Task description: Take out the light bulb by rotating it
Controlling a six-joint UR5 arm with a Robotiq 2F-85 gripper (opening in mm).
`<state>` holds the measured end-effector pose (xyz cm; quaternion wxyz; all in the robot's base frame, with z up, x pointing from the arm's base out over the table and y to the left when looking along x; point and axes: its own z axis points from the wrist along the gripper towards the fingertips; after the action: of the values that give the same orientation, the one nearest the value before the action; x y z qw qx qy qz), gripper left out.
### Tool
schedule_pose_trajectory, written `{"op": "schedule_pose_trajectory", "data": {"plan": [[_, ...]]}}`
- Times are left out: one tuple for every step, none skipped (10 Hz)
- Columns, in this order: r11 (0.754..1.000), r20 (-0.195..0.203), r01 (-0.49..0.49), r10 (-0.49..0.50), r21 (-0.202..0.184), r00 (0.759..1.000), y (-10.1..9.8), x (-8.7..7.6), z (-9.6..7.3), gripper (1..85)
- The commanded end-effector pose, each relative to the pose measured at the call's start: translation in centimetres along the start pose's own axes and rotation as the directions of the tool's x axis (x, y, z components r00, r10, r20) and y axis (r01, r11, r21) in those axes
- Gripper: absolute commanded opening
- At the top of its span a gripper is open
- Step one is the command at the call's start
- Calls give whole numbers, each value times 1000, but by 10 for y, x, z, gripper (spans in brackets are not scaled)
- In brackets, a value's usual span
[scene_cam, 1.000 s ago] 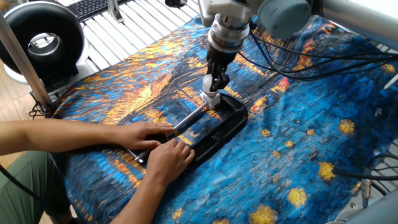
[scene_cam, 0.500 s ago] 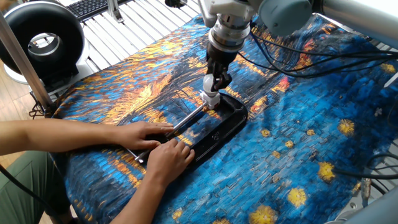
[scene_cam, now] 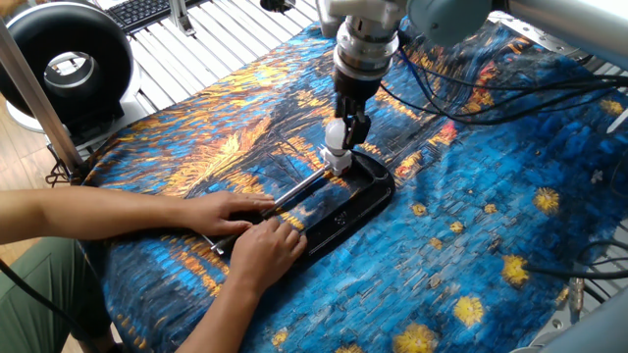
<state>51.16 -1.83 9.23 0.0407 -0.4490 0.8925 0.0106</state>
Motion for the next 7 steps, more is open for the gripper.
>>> {"op": "schedule_pose_trajectory", "data": {"plan": [[919, -57, -386, 383, -76, 922, 20, 10, -11, 673], [878, -59, -472, 469, -78, 881, 21, 6, -11, 647], [847, -64, -527, 523, -68, 850, 19, 5, -12, 633], [804, -66, -591, 588, -62, 806, 18, 1, -12, 623], [781, -66, -622, 618, -59, 783, 17, -2, -12, 613], [764, -59, -642, 639, -68, 767, 18, -6, -12, 610], [760, -48, -647, 645, -60, 763, 15, -7, -12, 603]]}}
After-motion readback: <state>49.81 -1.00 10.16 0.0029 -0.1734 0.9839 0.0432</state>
